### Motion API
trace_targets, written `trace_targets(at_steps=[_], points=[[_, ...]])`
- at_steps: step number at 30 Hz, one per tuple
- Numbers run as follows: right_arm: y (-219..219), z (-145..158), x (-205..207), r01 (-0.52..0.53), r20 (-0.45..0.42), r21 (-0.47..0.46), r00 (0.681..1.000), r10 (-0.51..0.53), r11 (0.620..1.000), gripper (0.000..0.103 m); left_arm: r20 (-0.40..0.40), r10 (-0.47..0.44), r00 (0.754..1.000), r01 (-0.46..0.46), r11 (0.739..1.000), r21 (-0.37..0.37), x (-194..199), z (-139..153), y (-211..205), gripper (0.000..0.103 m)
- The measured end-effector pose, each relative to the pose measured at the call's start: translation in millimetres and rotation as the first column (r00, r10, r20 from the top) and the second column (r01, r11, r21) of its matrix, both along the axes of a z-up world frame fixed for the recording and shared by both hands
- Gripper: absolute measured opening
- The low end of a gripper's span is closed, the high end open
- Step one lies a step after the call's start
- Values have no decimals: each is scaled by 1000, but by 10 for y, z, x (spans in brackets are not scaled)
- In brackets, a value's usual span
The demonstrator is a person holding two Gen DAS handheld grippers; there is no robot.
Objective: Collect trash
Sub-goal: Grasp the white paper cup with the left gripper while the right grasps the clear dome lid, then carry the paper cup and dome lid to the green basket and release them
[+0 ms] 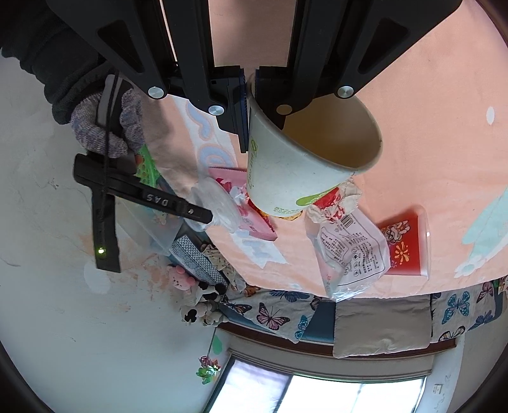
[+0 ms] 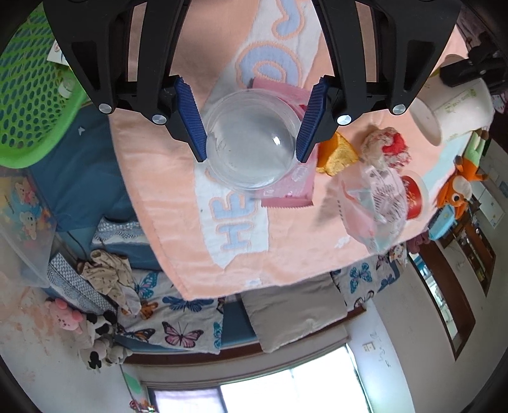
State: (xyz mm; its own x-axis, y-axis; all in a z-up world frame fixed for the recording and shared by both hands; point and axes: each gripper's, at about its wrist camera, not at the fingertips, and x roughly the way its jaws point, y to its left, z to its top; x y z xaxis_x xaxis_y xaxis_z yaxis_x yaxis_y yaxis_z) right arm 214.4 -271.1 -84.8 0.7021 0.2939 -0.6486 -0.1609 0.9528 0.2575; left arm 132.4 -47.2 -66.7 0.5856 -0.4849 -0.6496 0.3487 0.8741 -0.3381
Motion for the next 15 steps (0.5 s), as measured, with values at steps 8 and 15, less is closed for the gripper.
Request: trace_targets(at_steps=[8,15], points=[[-223,217,-429,27,48,4,998,-28,1000,58,33,-35,999,35,999,-1,-98,135,-169,4],[-498,278,-846,83,64,-6,995,-82,997,58,50,-96,994,96,995,1,-197,206,-421,4]])
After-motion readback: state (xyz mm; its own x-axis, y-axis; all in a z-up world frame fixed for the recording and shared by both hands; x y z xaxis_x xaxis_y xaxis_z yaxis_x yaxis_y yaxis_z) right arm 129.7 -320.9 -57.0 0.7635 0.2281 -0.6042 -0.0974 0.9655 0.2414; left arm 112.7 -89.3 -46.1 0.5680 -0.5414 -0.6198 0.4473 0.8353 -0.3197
